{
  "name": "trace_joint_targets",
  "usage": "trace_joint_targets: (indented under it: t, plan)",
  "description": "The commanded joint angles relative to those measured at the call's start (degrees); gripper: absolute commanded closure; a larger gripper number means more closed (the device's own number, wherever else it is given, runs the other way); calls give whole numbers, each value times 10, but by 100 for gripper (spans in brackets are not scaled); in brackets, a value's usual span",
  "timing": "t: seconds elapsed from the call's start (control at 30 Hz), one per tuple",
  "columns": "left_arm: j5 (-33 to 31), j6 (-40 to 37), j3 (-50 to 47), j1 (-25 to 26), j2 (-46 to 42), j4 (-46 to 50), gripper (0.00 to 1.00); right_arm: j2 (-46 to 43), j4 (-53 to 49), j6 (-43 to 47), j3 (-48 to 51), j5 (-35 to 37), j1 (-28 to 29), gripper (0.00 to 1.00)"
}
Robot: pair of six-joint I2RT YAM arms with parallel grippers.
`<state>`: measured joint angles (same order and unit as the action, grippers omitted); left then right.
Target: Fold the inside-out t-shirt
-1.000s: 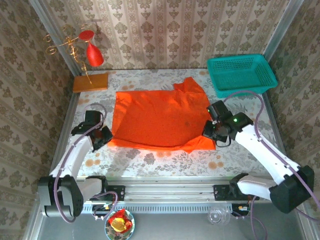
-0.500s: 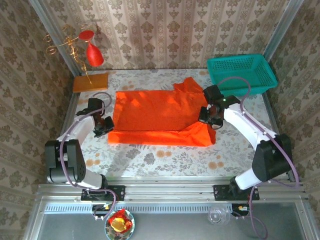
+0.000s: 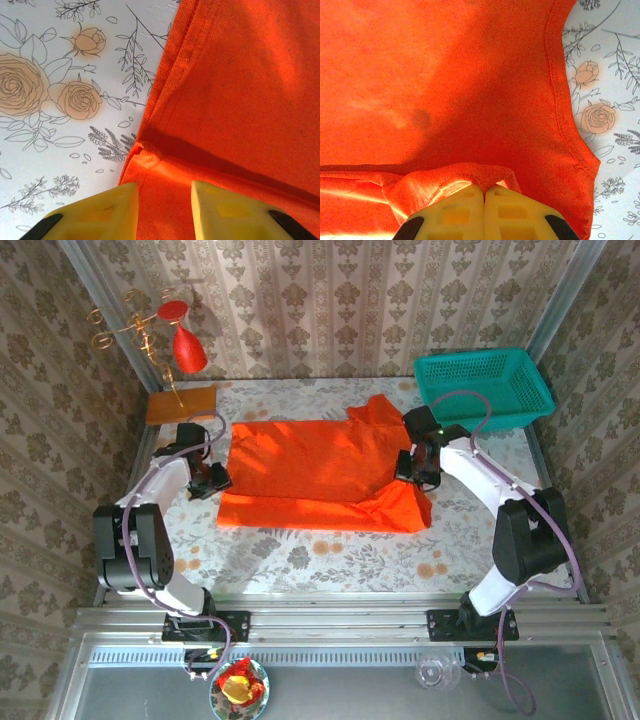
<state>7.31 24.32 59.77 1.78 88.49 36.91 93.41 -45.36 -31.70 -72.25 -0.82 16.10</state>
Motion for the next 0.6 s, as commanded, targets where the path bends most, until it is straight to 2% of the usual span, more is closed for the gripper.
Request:
trace_joint_targets:
  t: [0.0,0.17,0.3,0.37,0.4,0.43,0.57]
  plan:
    - [8,-12,-11,-1,-29,20,68,14,-2,14,-27,3,-7,100]
    - [36,-3,-55,18,-30,11,86,48,-5,28,-59,5,-15,100]
    - [38,5,-91,25,-21,-8,90,88,-6,44,-95,11,-22,97]
    - [38,6,-96,25,-13,-11,91,110,-18,51,-116,13,-26,86]
    - [38,6,-97,25,-10,-12,91,121,-35,50,-132,23,-28,74]
    - [37,6,-96,25,-7,-10,91,125,-53,50,-144,37,-29,66]
    - [31,6,-92,26,-7,-5,92,90,-67,46,-127,50,-28,54]
